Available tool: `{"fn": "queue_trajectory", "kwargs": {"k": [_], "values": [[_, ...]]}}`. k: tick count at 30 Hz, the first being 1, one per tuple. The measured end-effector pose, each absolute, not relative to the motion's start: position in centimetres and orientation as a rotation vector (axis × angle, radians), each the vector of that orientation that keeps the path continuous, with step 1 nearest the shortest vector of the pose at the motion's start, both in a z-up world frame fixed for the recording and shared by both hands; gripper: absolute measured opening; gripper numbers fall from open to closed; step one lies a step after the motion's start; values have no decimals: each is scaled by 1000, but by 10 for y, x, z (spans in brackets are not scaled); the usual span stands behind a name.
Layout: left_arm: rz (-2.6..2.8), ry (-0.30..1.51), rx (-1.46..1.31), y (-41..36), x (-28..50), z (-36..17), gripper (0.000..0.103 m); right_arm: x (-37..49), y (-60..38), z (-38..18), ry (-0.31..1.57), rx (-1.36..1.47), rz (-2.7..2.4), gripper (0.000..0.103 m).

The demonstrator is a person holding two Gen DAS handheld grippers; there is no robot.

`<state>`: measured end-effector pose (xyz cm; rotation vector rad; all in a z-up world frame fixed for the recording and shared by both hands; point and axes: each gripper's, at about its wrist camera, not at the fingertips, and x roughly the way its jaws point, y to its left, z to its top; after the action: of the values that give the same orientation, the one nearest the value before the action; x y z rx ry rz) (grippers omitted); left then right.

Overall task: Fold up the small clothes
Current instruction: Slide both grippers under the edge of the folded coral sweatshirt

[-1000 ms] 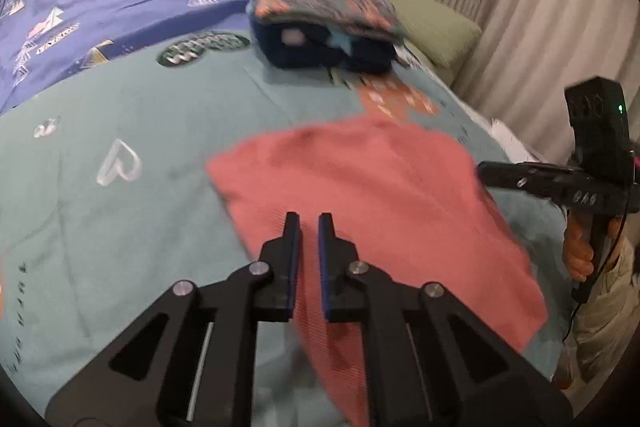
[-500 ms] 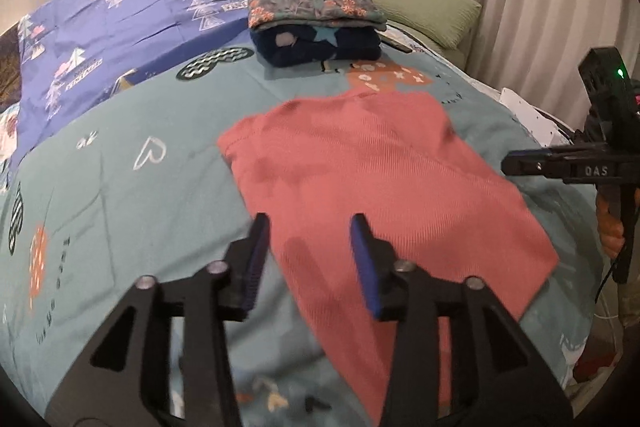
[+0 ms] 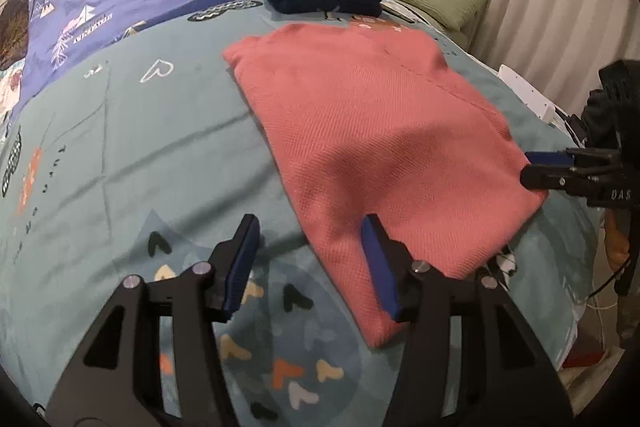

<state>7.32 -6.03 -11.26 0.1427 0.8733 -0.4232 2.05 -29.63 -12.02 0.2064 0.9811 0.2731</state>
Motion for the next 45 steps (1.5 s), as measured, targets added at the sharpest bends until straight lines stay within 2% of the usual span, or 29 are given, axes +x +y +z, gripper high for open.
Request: {"fn": "queue_trajectory", "kwargs": {"k": [4, 6, 7, 9, 16, 26, 35, 39, 45], "values": [[-438, 869, 153, -60, 69, -107, 56, 22, -307, -112, 961, 245, 277, 51], [-446, 870, 125, -58, 74, -106, 71, 27, -316, -107, 938, 273, 263, 56], [-441, 865, 105, -56, 78, -106, 73, 29, -319, -106, 930, 286, 258, 58], [-439, 861, 63, -52, 85, -105, 73, 37, -324, -103, 919, 306, 252, 61], [-478, 880, -63, -45, 118, -104, 75, 67, -319, -99, 923, 230, 182, 62], [-502, 914, -89, -57, 153, -117, 81, 97, -316, -101, 923, 186, 180, 66], [-550, 931, -98, -59, 174, -126, 92, 125, -320, -116, 959, 229, 256, 68], [-572, 933, -99, -60, 179, -128, 97, 135, -321, -122, 959, 246, 281, 72], [-608, 936, -78, -76, 190, -128, 99, 149, -314, -127, 964, 268, 382, 74]]}}
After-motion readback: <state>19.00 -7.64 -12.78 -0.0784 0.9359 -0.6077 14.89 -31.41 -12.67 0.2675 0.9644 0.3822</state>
